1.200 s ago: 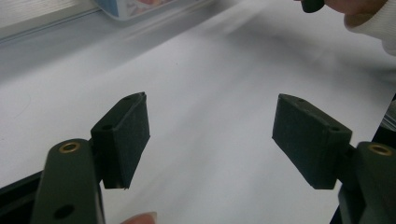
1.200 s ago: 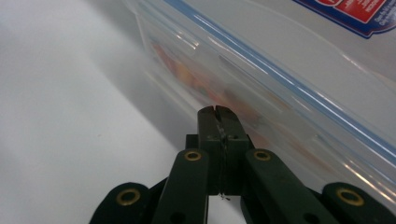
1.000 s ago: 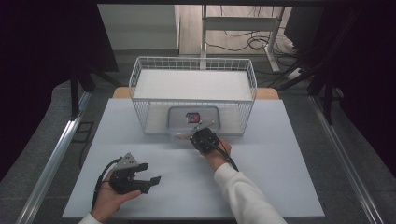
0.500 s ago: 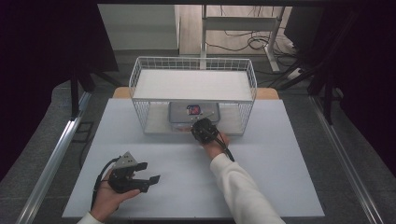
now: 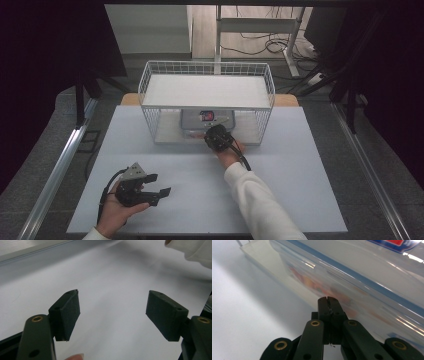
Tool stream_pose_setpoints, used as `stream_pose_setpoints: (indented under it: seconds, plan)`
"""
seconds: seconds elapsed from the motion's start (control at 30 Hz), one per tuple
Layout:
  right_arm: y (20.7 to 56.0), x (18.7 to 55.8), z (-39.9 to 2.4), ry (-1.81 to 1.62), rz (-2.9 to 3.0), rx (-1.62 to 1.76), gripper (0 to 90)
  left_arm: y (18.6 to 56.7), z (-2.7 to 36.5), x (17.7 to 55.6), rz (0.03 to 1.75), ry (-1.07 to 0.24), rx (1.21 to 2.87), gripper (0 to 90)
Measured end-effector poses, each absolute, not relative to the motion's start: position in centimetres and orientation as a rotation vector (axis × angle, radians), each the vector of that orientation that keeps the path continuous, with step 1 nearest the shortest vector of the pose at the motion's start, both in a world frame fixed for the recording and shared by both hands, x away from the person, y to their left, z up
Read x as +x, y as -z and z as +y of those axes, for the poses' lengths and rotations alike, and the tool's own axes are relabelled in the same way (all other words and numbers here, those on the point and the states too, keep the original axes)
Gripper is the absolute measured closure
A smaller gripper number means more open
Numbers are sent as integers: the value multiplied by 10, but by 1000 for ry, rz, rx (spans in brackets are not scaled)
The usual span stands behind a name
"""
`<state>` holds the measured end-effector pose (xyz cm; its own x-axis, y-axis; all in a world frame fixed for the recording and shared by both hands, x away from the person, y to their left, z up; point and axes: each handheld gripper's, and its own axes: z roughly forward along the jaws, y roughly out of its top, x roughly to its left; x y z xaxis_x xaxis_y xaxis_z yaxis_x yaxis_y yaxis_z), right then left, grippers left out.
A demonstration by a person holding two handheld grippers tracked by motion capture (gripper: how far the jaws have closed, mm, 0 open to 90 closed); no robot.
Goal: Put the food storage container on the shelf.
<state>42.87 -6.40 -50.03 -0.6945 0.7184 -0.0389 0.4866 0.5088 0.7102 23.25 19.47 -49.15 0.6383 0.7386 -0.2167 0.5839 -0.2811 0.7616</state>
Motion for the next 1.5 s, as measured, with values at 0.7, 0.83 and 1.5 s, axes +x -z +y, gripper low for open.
stream_pose_setpoints:
  seconds: [0.7,0.83,1.5]
  plan:
    - [464,291,-199,-1112,2495,785,848,494,194,230,1073,-283,1980,273]
    - [469,279,-236,-1118,2465,867,621,496,193,232,1077,-286,1986,273]
    - [478,275,-262,-1129,2363,1040,295,496,199,233,1078,-318,1977,270]
